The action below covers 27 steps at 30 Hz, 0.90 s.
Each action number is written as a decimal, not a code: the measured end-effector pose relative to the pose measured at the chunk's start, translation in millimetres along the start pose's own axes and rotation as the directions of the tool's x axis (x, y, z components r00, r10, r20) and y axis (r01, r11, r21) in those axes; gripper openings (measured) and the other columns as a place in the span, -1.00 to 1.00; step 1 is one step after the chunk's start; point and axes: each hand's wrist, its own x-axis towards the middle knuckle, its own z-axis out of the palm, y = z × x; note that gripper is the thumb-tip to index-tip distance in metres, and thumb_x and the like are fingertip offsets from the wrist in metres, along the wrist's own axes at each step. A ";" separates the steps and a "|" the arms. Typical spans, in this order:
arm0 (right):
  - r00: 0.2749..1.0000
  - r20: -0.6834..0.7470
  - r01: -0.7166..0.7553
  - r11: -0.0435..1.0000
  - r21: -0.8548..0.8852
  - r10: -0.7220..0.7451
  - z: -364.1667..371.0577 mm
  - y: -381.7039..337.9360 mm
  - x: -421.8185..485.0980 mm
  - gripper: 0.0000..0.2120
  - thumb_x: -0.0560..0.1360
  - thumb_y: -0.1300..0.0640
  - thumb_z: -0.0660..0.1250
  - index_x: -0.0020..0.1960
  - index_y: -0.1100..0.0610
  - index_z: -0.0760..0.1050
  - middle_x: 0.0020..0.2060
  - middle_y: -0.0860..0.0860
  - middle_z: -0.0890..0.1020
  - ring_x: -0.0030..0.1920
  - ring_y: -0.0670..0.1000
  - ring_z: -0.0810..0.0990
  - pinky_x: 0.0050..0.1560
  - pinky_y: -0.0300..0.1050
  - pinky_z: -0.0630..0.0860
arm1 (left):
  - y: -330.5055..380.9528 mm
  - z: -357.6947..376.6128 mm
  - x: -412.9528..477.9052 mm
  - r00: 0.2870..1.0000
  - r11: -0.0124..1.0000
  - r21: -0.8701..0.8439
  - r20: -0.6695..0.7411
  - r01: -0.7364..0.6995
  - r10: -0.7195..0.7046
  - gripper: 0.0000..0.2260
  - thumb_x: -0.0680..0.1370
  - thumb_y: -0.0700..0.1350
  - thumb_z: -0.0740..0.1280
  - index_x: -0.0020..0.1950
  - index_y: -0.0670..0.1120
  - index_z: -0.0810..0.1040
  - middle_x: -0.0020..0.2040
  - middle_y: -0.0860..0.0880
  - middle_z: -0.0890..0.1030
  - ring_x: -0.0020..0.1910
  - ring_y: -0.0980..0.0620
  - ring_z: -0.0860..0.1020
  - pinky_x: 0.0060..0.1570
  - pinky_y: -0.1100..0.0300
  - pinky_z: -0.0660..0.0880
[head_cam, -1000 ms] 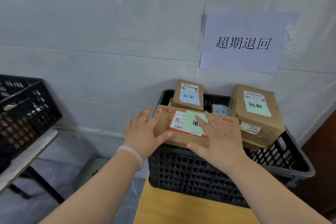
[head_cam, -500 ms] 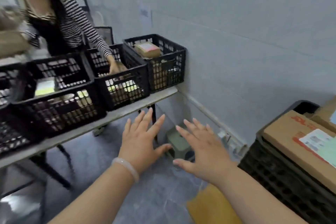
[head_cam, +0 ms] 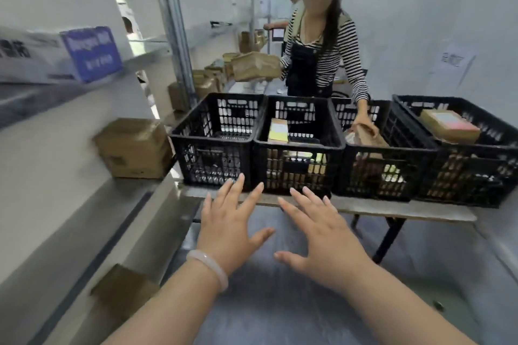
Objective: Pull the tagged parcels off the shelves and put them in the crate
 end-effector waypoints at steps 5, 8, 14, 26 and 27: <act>0.989 0.000 0.149 0.989 0.003 -0.149 25.3 -54.5 81.6 -0.15 0.39 -0.50 0.01 0.55 -0.23 -0.22 0.56 -0.15 -0.20 0.51 -0.12 -0.37 0.50 0.00 -0.33 | -85.7 -15.7 4.5 0.983 0.985 0.030 -0.071 0.172 -0.170 -0.26 0.46 0.44 0.14 0.56 0.29 -0.04 0.62 0.04 -0.05 0.59 0.02 -0.10 0.51 -0.11 -0.15; 0.974 -0.002 0.226 0.973 0.040 -0.226 38.8 -87.1 121.3 -0.15 0.40 -0.49 0.03 0.55 -0.23 -0.21 0.56 -0.16 -0.19 0.50 -0.13 -0.36 0.48 -0.05 -0.37 | -129.6 -19.4 -2.1 0.964 0.966 0.028 -0.074 0.258 -0.255 -0.27 0.46 0.43 0.16 0.56 0.30 -0.03 0.62 0.04 -0.05 0.59 0.02 -0.10 0.50 -0.12 -0.15; 0.937 0.001 0.347 0.932 0.108 -0.349 65.0 -137.2 183.6 -0.16 0.41 -0.45 0.13 0.56 -0.23 -0.14 0.57 -0.15 -0.12 0.53 -0.13 -0.27 0.49 -0.07 -0.33 | -195.9 -24.8 -5.5 0.905 0.907 0.038 -0.094 0.420 -0.416 -0.30 0.49 0.43 0.11 0.56 0.31 -0.08 0.62 0.05 -0.10 0.58 0.01 -0.12 0.51 -0.12 -0.15; 0.886 -0.010 0.457 0.871 0.180 -0.463 102.9 -158.9 325.2 -0.15 0.44 -0.39 0.22 0.56 -0.20 -0.14 0.58 -0.10 -0.10 0.55 -0.07 -0.23 0.50 -0.08 -0.30 | -278.6 -10.6 44.0 0.792 0.790 0.073 -0.120 0.609 -0.599 -0.29 0.48 0.42 0.11 0.57 0.28 -0.06 0.62 0.00 -0.03 0.58 -0.04 -0.06 0.50 -0.14 -0.03; 0.881 -0.006 0.466 0.864 0.189 -0.474 106.3 -156.8 339.3 -0.15 0.44 -0.38 0.23 0.57 -0.20 -0.13 0.58 -0.09 -0.09 0.55 -0.06 -0.22 0.51 -0.07 -0.28 | -283.9 -7.1 53.6 0.778 0.777 0.062 -0.117 0.627 -0.618 -0.29 0.49 0.41 0.11 0.57 0.28 -0.06 0.62 0.01 -0.04 0.58 -0.03 -0.06 0.50 -0.13 -0.02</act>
